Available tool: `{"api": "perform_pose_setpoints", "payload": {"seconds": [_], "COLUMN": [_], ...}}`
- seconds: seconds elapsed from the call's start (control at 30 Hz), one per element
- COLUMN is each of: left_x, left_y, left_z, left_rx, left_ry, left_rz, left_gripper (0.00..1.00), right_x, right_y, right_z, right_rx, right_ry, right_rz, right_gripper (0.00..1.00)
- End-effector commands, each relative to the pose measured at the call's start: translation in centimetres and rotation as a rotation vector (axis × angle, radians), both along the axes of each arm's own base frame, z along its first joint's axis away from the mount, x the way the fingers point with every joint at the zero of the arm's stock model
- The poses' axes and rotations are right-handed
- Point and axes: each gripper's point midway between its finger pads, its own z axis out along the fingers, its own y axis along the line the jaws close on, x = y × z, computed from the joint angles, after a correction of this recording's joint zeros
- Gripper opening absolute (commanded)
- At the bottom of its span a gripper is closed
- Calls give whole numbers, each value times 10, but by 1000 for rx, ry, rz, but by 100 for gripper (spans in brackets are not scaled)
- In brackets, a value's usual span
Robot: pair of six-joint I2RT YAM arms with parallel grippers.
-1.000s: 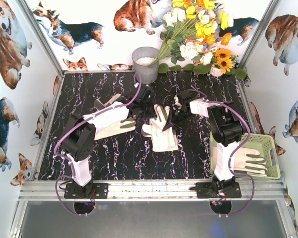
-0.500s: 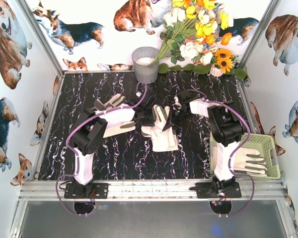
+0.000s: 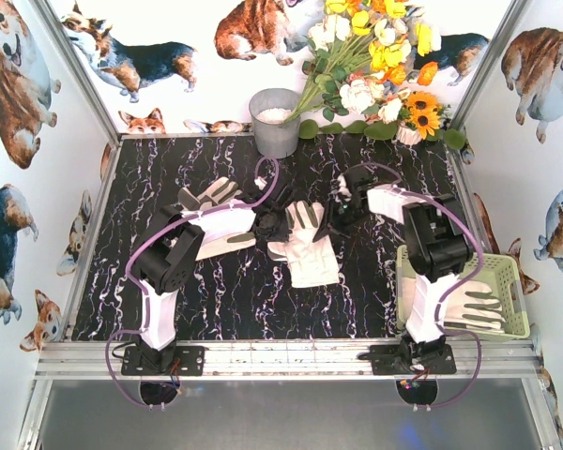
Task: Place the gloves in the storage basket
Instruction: Adjust the glove at the center of the board.
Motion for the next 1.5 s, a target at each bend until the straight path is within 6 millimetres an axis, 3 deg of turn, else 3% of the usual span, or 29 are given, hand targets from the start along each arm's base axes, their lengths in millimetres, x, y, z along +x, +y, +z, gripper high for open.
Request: {"api": "perform_pose_setpoints", "payload": {"seconds": [0.0, 0.17, 0.3, 0.5, 0.73, 0.87, 0.97, 1.1, 1.27, 1.47], "left_x": [-18, -18, -18, -9, 5, 2, -8, -19, -23, -28], "left_y": [15, 8, 5, -6, -23, -23, -22, -30, -44, -36], "left_z": [-18, -14, -12, 9, 60, 79, 78, 74, 64, 21], "left_rx": [79, 73, 64, 17, -75, -103, -115, -166, -211, -170], "left_ry": [50, 38, 32, -15, -101, -113, -76, -29, 18, 79], "left_rz": [-5, -31, -36, -50, -64, -65, -69, -101, -143, -142], "left_gripper": [5, 5, 5, 12, 21, 26, 29, 33, 32, 25], "right_x": [5, -5, -12, -24, -24, -26, -29, -28, -14, 8], "right_y": [-17, -24, -29, -35, -39, -41, -43, -43, -44, -43], "right_z": [16, 15, 9, -5, 17, 35, 44, 45, 40, 35], "right_rx": [-25, -55, -82, -110, -121, -115, -103, -67, 0, 58], "right_ry": [-73, -63, -51, -13, -60, -100, -118, -130, -141, -170], "right_rz": [-23, -21, -18, -9, -2, -3, -14, -28, -66, -75], "right_gripper": [28, 29, 22, 22, 34, 45, 59, 67, 69, 69]}}
